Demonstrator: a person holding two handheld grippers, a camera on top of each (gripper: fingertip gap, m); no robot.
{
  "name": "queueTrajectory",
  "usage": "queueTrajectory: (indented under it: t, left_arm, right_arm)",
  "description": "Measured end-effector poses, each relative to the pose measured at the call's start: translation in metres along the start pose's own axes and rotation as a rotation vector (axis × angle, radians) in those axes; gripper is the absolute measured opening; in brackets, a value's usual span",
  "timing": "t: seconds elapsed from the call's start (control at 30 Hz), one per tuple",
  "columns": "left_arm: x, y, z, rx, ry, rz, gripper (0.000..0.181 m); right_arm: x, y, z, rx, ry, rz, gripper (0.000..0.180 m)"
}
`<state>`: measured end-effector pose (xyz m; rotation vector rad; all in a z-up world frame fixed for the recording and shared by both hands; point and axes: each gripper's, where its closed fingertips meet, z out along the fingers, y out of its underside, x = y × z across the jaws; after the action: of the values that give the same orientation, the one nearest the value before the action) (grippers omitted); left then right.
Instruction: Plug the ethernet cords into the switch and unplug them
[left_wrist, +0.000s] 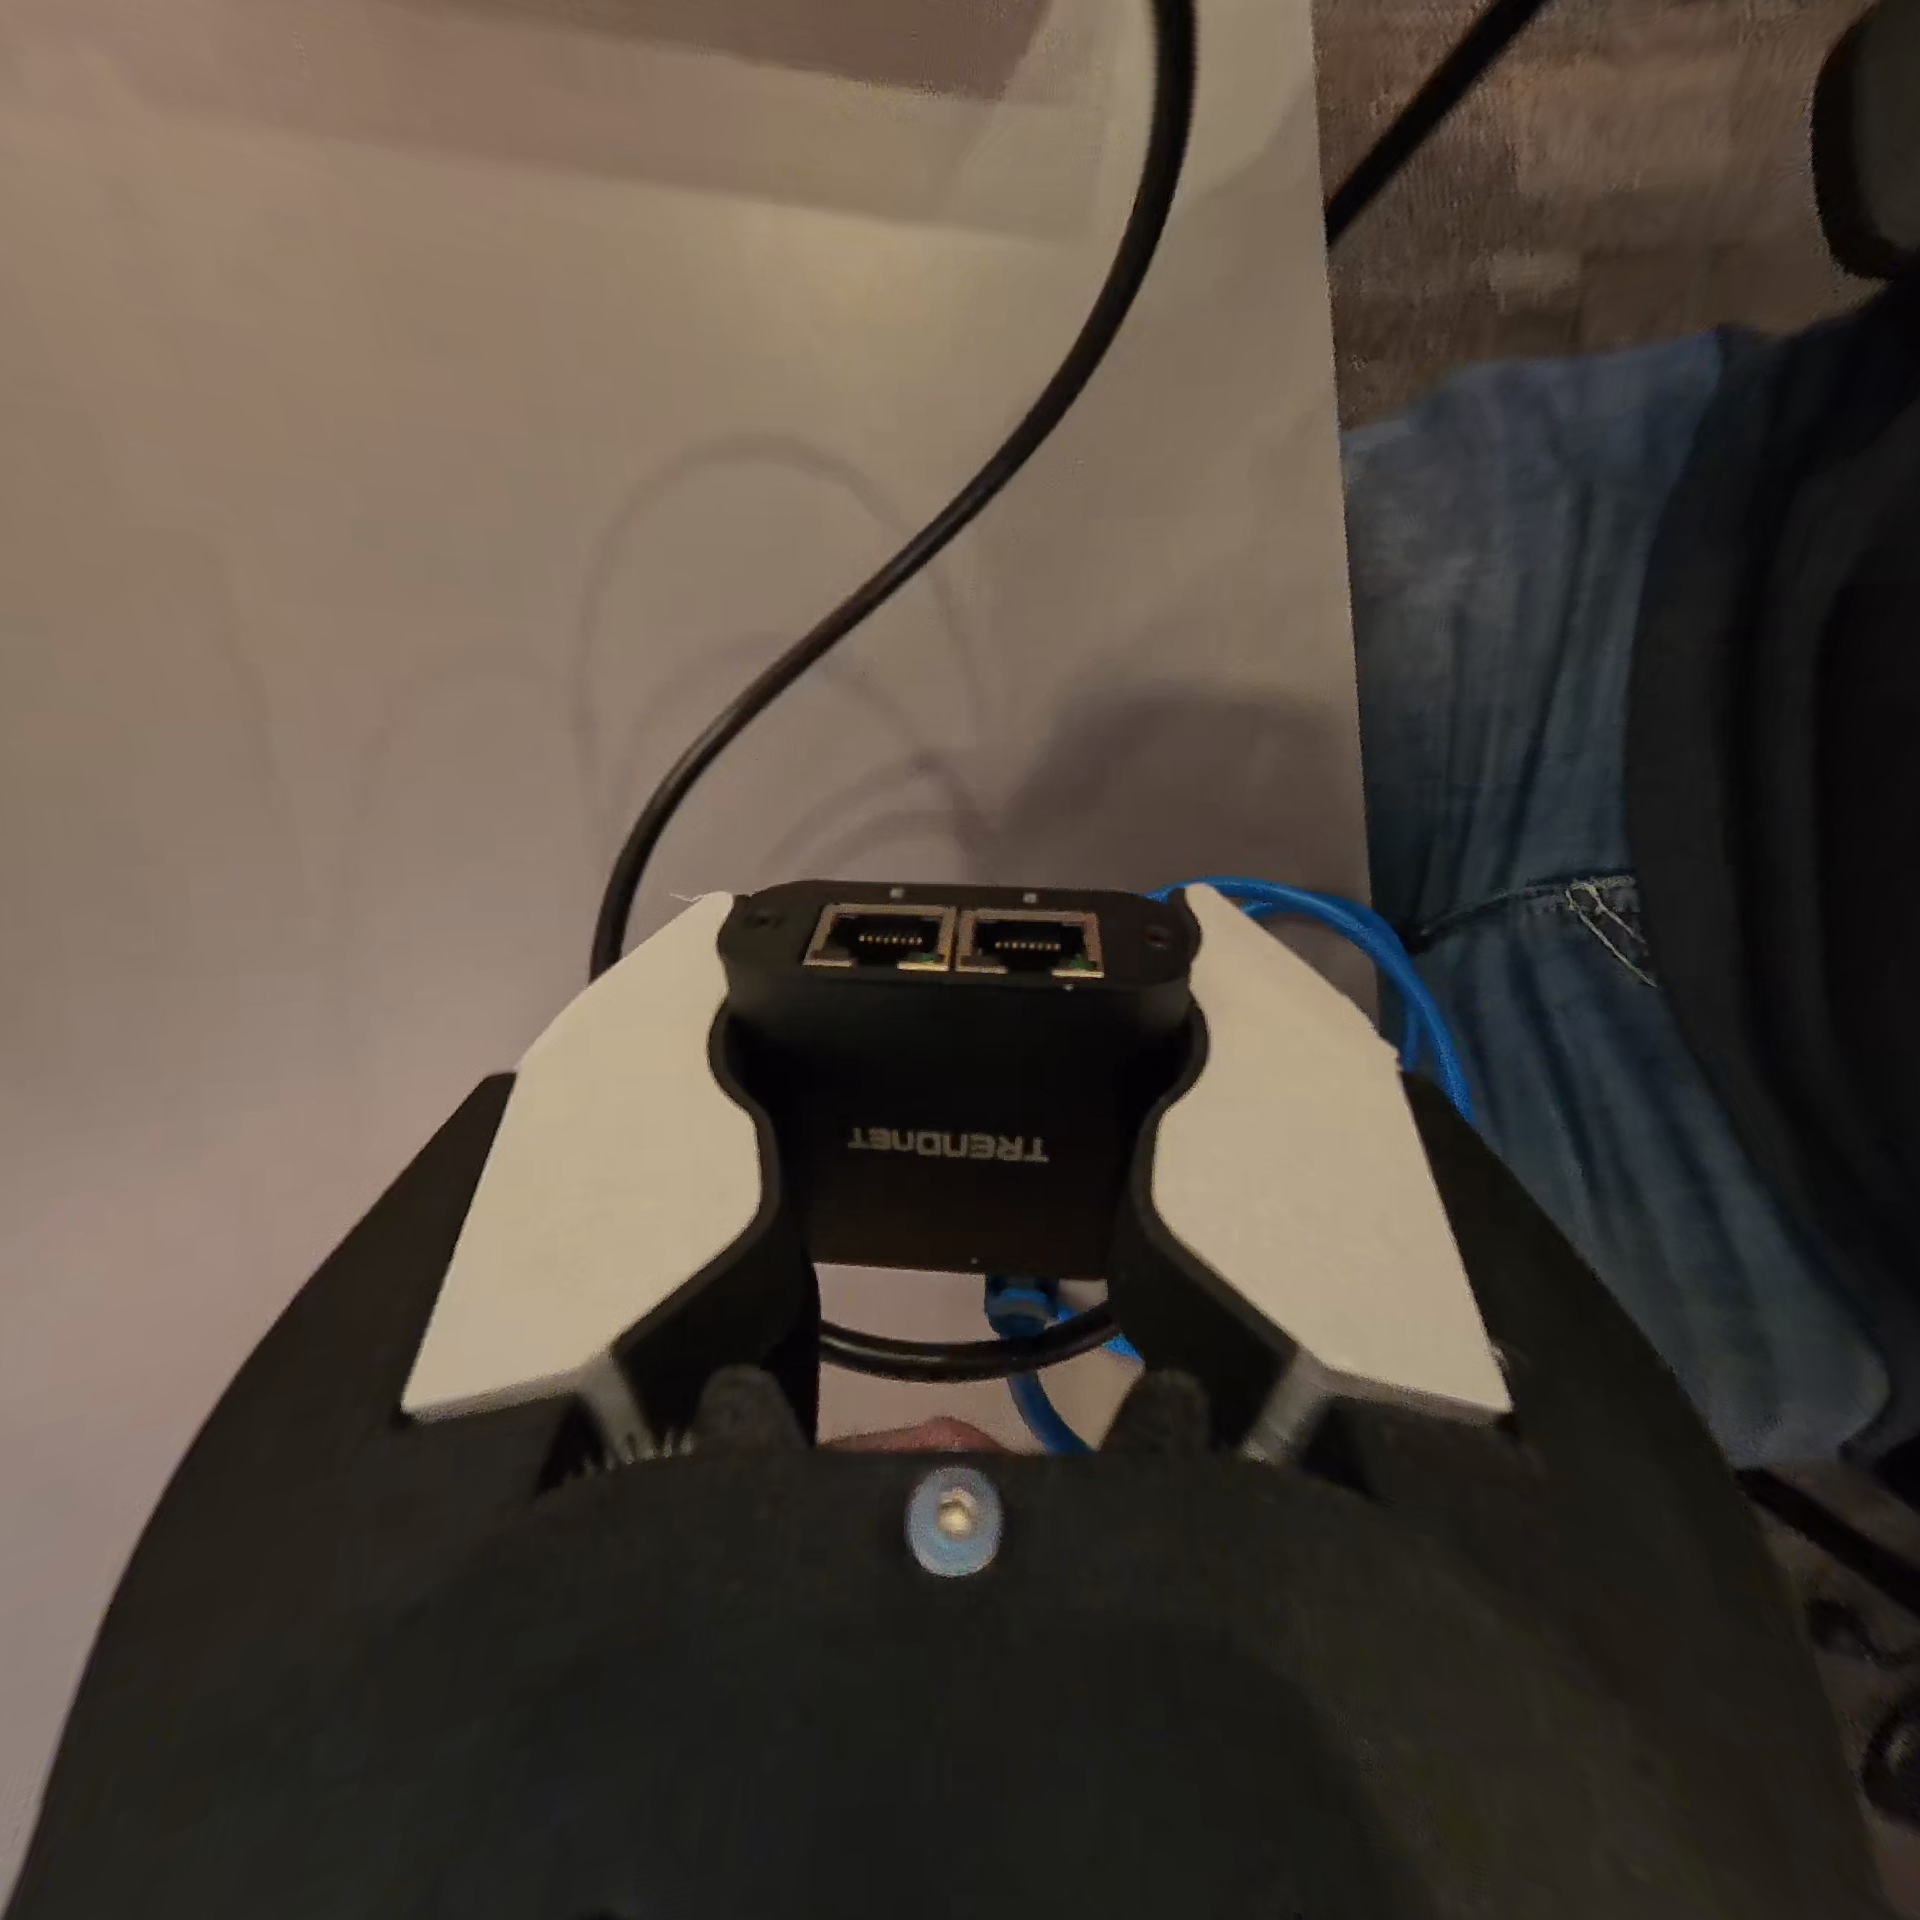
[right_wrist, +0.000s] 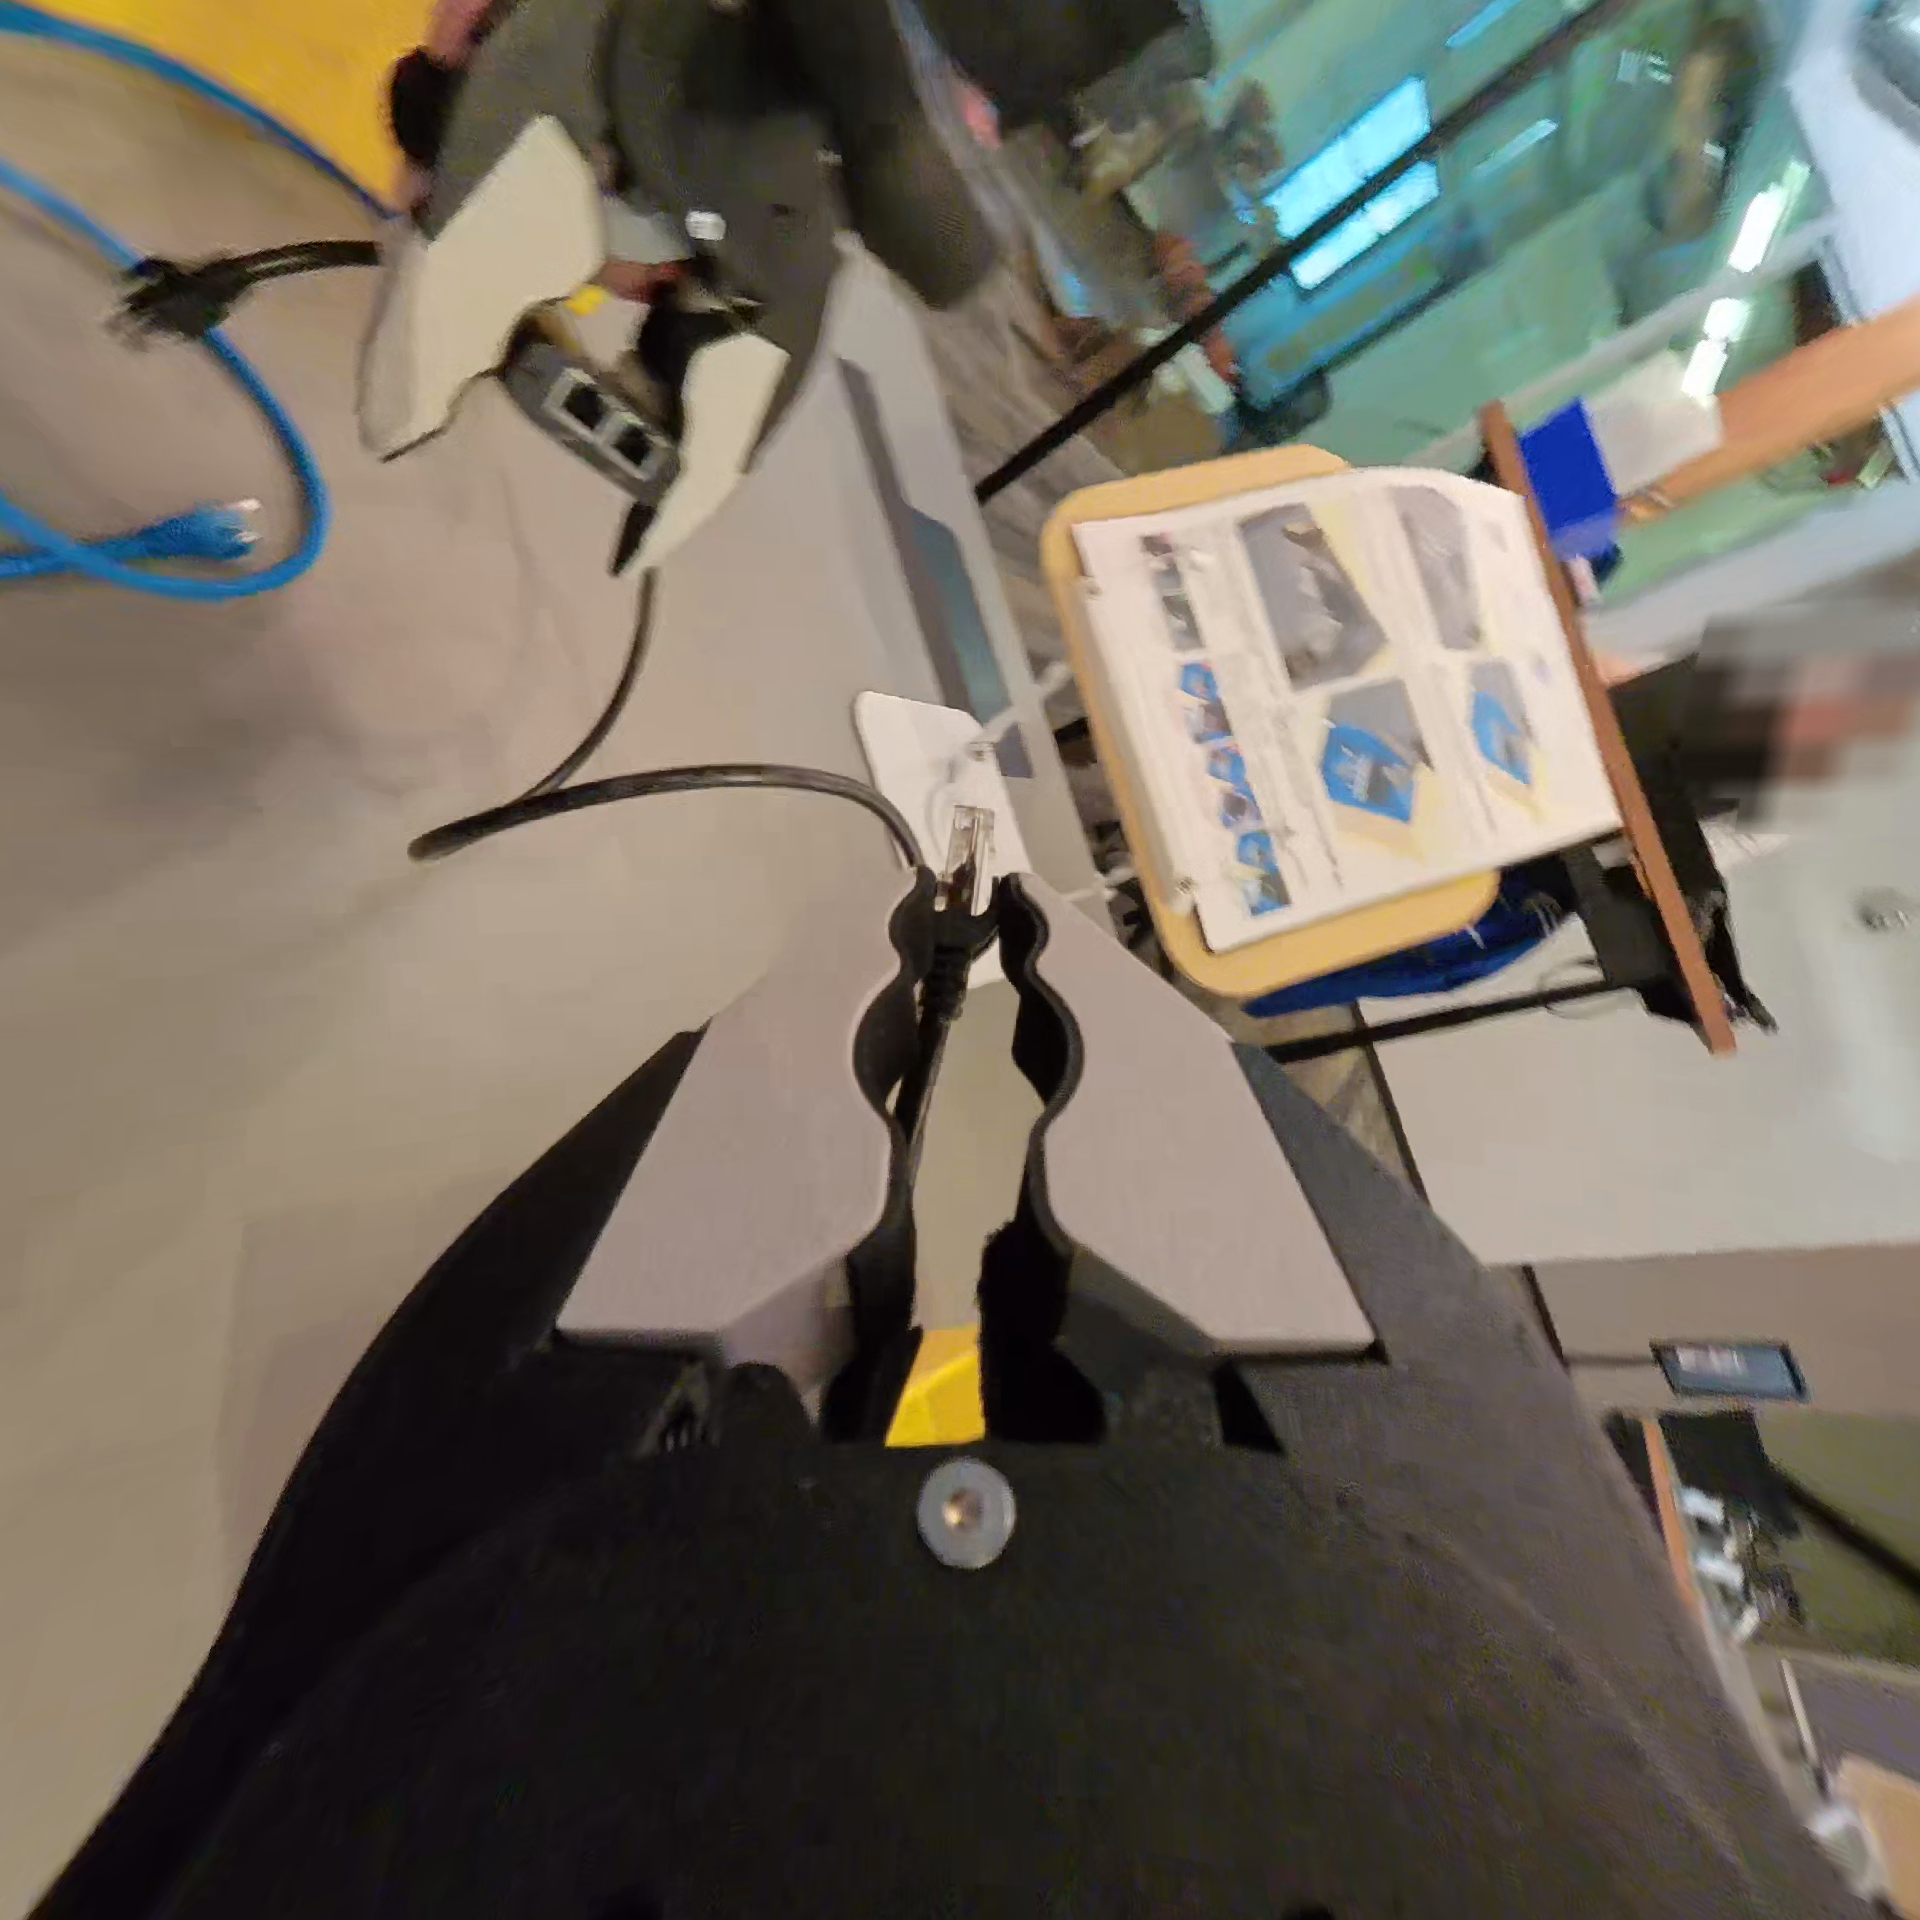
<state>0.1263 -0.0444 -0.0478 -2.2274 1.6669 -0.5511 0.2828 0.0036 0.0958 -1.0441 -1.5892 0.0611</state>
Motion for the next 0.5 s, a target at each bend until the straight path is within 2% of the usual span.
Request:
queueTrajectory:
  t: [0.03,0.27,0.4,0.5]
  left_arm:
    - [-0.002,0.001,-0.001,0.014,-0.014,-0.012,0.074]
    - [-0.017,0.014,-0.013,0.053,-0.155,-0.055,0.074]
    - [-0.03,0.028,-0.012,0.042,-0.189,-0.113,0.074]
    - [-0.044,0.032,-0.02,0.084,-0.241,-0.18,0.074]
  right_arm:
    - [0.013,0.005,-0.01,-0.013,0.042,0.023,0.011]
    - [0.09,0.038,-0.079,-0.088,0.297,0.151,0.011]
    - [0.11,0.047,-0.098,-0.125,0.343,0.176,0.011]
    - [0.109,0.055,-0.095,-0.113,0.305,0.229,0.01]
